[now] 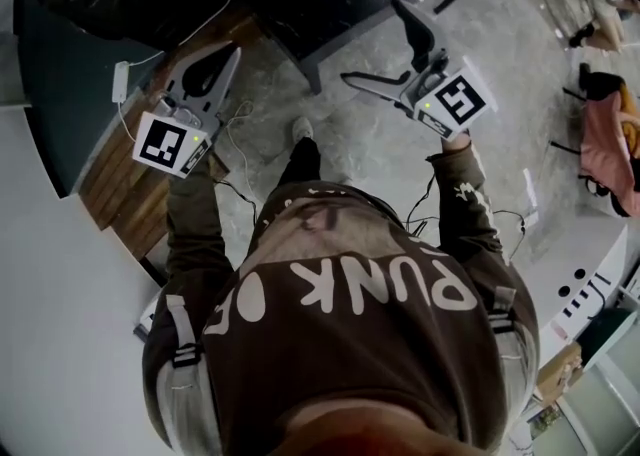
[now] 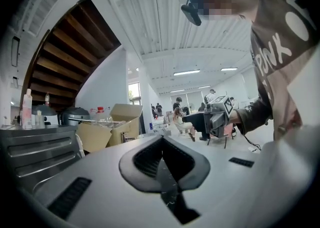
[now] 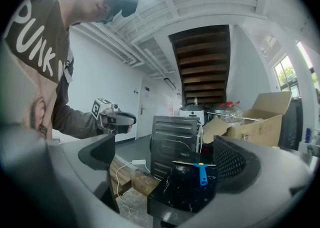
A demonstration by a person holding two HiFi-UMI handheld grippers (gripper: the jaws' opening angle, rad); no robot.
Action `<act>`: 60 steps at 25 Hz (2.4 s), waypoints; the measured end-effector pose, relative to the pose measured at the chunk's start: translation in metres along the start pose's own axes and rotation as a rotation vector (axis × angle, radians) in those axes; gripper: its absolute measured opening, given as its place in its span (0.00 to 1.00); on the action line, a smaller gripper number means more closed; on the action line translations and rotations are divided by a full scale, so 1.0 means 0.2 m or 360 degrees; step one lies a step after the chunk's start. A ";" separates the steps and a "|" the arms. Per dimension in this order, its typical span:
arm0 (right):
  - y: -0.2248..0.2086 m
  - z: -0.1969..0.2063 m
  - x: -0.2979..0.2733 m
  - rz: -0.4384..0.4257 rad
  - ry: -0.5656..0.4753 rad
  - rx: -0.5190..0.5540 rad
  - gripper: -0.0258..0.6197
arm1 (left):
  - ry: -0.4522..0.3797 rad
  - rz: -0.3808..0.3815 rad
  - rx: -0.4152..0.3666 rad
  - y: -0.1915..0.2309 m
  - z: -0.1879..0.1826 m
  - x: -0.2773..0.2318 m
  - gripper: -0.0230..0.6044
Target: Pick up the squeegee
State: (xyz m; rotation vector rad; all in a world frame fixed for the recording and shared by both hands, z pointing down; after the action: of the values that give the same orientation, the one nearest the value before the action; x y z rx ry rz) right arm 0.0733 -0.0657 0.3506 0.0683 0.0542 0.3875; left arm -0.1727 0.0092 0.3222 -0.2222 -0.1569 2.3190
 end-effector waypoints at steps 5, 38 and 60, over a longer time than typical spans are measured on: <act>-0.11 0.02 -0.18 0.0044 0.0042 -0.0016 0.96 | 0.0008 0.0040 0.0018 0.18 0.06 -0.05 0.04; -0.71 0.52 -0.99 0.0260 0.0386 -0.0081 0.96 | 0.0013 0.0101 0.0167 0.80 0.36 -0.27 0.04; -0.90 1.01 -1.31 0.0229 0.0778 -0.0194 0.95 | 0.0065 0.0012 0.0170 0.83 0.33 -0.38 0.04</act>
State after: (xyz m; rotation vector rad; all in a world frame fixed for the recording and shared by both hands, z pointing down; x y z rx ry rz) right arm -0.0886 -0.3421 0.5484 -0.1454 0.5097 0.5440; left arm -0.2523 -0.1613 0.3649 -0.2163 -0.0118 2.3210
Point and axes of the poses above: the fingertips, and each gripper's own axes: x backward along the fingers, y to its left, z out of its underside, the point moved 6 cm from there along x, backward along the fingers, and after that the axes turned 7 degrees about z, right-handed, at the moved point
